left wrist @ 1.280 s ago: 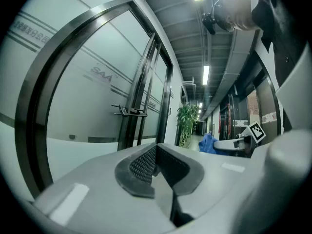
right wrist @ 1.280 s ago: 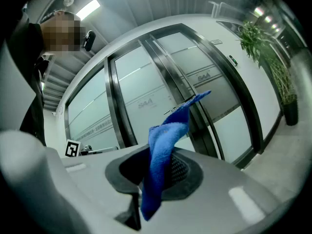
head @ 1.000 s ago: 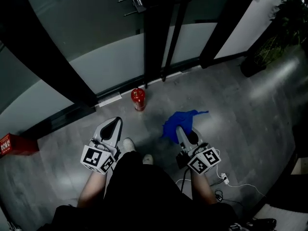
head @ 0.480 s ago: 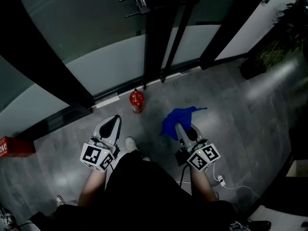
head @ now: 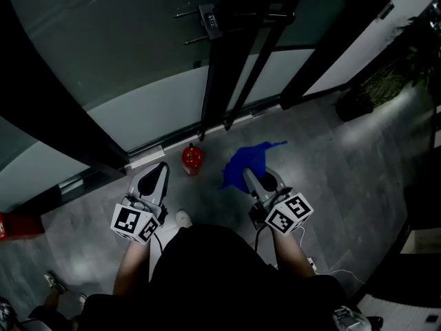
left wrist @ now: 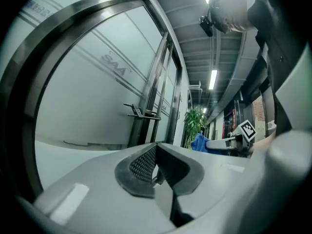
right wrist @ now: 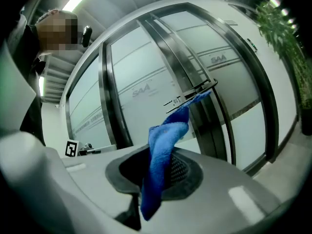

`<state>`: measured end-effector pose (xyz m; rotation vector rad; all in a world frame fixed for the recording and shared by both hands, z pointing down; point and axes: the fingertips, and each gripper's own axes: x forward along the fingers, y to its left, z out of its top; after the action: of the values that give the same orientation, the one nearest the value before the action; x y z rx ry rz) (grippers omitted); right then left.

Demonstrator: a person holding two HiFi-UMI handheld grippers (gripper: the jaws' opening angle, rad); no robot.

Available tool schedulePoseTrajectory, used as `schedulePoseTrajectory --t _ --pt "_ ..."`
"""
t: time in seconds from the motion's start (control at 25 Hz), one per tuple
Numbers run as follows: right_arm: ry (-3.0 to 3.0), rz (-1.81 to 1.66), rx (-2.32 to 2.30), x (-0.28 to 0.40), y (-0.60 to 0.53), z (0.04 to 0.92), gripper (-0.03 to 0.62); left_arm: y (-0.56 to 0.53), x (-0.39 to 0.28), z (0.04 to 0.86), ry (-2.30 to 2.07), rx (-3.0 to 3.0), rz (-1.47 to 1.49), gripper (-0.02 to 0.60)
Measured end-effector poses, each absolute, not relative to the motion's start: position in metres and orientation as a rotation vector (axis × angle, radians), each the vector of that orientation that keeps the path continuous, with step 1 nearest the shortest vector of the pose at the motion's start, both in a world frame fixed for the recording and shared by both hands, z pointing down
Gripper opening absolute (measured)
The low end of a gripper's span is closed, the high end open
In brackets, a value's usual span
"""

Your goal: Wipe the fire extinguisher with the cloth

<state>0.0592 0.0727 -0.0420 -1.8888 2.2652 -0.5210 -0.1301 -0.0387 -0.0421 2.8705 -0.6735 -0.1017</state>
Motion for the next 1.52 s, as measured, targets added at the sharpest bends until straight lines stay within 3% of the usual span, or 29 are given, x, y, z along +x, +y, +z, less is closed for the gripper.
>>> schedulePoseTrajectory --t 0.4,0.76,1.08,1.52 --pt "2.413 -0.602 -1.718 0.080 0.001 -0.026 0.063 -0.080 -0.121 -0.035 -0.870 2.834 -0.078 0.006" --pt "2.653 -0.680 -1.418 0.137 -0.053 -0.010 0.063 -0.081 -0.062 -0.029 -1.172 2.737 -0.065 0.006" --pt "2.768 -0.728 -1.226 0.145 -0.065 0.010 0.063 -0.068 -0.024 -0.020 -1.298 2.740 0.023 0.006" --pt "2.769 -0.916 -1.328 0.134 -0.062 0.115 0.063 -0.069 -0.014 0.083 -1.111 2.747 0.290 0.006"
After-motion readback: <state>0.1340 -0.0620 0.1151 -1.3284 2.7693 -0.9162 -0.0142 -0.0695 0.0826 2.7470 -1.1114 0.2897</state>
